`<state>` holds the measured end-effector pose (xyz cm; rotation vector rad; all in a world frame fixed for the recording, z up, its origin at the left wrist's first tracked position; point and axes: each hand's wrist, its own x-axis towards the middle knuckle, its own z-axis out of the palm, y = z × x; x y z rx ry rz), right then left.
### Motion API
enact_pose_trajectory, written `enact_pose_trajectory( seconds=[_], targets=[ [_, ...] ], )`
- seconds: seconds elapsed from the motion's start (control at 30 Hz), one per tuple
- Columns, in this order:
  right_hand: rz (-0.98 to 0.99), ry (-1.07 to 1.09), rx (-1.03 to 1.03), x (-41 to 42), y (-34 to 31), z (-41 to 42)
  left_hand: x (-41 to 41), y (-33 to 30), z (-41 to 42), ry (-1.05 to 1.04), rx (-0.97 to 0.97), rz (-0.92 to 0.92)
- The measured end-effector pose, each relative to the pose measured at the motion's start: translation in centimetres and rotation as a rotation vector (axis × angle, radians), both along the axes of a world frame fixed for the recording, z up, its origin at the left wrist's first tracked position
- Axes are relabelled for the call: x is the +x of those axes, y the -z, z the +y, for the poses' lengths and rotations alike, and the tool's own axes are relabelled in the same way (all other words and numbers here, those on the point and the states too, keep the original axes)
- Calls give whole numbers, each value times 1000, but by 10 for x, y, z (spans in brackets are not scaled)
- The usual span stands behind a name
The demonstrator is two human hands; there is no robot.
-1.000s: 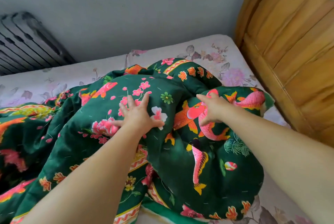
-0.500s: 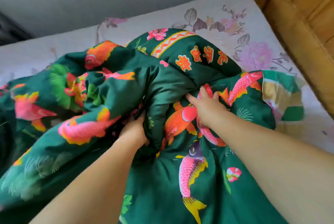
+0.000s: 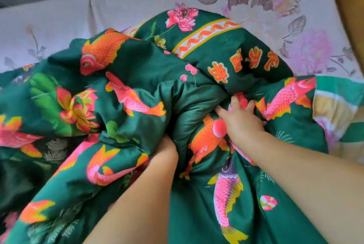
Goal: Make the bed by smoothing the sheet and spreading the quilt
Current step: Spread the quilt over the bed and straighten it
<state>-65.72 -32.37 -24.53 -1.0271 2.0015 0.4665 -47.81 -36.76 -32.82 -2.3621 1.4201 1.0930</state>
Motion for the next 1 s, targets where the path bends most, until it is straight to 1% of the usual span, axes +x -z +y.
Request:
enact_pose_trajectory(
  seconds=[0.07, 0.1, 0.13, 0.17, 0.2, 0.23, 0.27, 0.3, 0.33, 0.37, 0.4, 0.43, 0.47, 0.5, 0.57, 0.67, 0.8, 0.9, 0.93, 1.0],
  targets=[
    [6, 6, 4, -1, -4, 3, -9, -29, 12, 205, 222, -129],
    [22, -6, 9, 0, -4, 4, -18, -53, 16, 313, 292, -166],
    [34, -12, 16, 1, -3, 3, -25, -73, 22, 419, 320, -216],
    [47, -17, 45, 2, -5, 1, -30, -93, 25, 519, 281, -225],
    [49, -15, 55, 4, -6, 1, -36, -113, 28, 620, 241, -184],
    [63, -37, 67, 6, -9, 2, -41, -131, 25, 673, 166, -61],
    [76, -50, 62, 6, -10, 3, -46, -146, 16, 700, 40, 94],
    [89, -67, 67, 7, -13, 3, -54, -158, 1, 685, -166, 263],
    [102, -82, 67, 7, -14, 4, -62, -165, -17, 708, -357, 343],
    [104, -86, 77, 7, -16, 4, -71, -167, -37, 784, -433, 306],
    [91, -74, 86, 6, -17, 4, -80, -163, -58, 860, -370, 227],
    [75, -70, 99, 5, -19, 3, -89, -155, -79, 892, -250, 145],
    [71, -63, 106, 5, -19, 3, -99, -147, -98, 885, -111, 112],
    [67, -66, 113, 5, -19, 2, -109, -140, -115, 846, 4, 128],
    [71, -59, 122, 3, -17, 1, -124, -121, -127, 793, 127, 169],
    [77, -61, 127, 1, -15, 3, -136, -110, -124, 808, 198, 104],
    [71, -107, 151, 2, -11, -3, -139, -104, -122, 801, 190, 10],
    [30, -254, 220, -3, -20, -23, -140, -103, -118, 791, 185, -32],
    [-17, -284, 233, -5, -27, -33, -140, -103, -119, 782, 187, -32],
    [-147, -450, 268, -24, -50, -64, -139, -98, -125, 732, 192, -6]
  ],
)
